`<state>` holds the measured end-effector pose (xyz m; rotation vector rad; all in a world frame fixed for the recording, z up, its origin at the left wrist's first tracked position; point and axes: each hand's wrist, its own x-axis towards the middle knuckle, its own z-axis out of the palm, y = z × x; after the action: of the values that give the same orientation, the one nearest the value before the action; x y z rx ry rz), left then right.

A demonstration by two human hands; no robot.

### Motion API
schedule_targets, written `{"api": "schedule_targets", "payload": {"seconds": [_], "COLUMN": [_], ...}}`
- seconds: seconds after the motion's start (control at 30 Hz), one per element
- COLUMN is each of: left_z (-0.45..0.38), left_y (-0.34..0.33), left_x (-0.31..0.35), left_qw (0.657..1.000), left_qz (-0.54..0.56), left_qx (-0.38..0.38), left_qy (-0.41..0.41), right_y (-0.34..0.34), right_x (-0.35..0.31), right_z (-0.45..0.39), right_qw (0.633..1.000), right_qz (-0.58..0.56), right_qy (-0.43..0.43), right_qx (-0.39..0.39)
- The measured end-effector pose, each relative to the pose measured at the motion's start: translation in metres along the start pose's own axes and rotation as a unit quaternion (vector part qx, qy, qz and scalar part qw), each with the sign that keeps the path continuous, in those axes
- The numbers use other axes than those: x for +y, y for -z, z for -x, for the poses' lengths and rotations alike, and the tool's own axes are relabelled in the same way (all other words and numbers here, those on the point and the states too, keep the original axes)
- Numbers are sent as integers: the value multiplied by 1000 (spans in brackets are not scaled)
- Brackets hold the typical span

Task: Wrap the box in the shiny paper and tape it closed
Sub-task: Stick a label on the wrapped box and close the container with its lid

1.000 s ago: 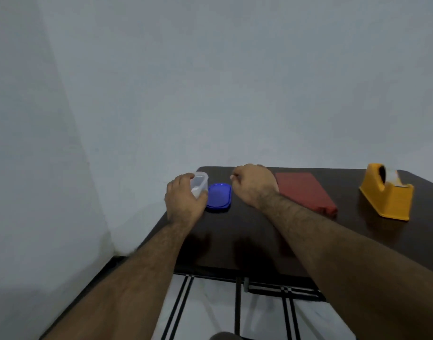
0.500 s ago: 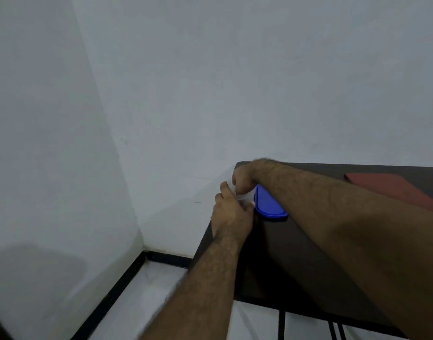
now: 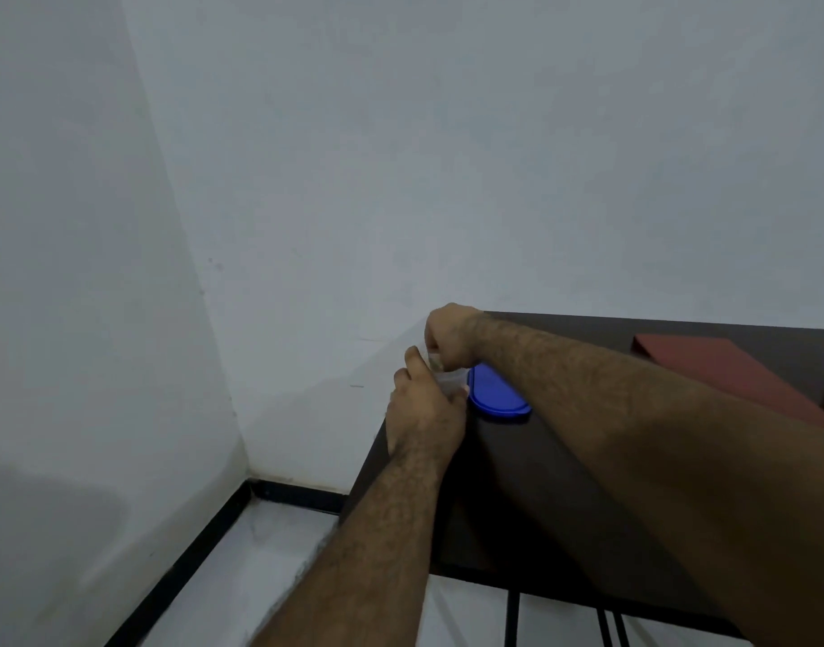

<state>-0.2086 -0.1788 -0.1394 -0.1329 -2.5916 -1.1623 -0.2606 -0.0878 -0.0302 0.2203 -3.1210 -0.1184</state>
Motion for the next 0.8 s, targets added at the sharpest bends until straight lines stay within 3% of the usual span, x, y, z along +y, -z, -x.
{"api": "schedule_targets", "payload": {"seconds": [0.27,0.37,0.5,0.6,0.63,0.67,0.7,0.8], "left_z": [-1,1,1,2,3,3,5,19], "left_y": [3,5,3,4,6,8,11,20], "left_x": [5,5,1,2,4,5,5,13], "left_qw": [1000,1000,999,997,997,998,997,981], "left_qz": [-15,-13,23,80,76,59,49,131], "left_qx": [-20,-21,-20,-2,10,28,50,81], "left_qy": [13,12,15,11,6,-5,-24,-117], "right_y": [-17,-20,-33,-50,-57,-65,-74,-93], "right_x": [21,21,24,28,30,34,37,47], "right_z": [15,25,47,69,77,86,96,133], "right_qw": [989,957,860,701,668,665,685,775], "right_qz": [-132,-230,-384,-593,-628,-632,-613,-487], "right_qy": [3,-34,-103,-128,-130,-127,-117,-52], "right_qx": [61,173,320,375,377,377,378,398]}}
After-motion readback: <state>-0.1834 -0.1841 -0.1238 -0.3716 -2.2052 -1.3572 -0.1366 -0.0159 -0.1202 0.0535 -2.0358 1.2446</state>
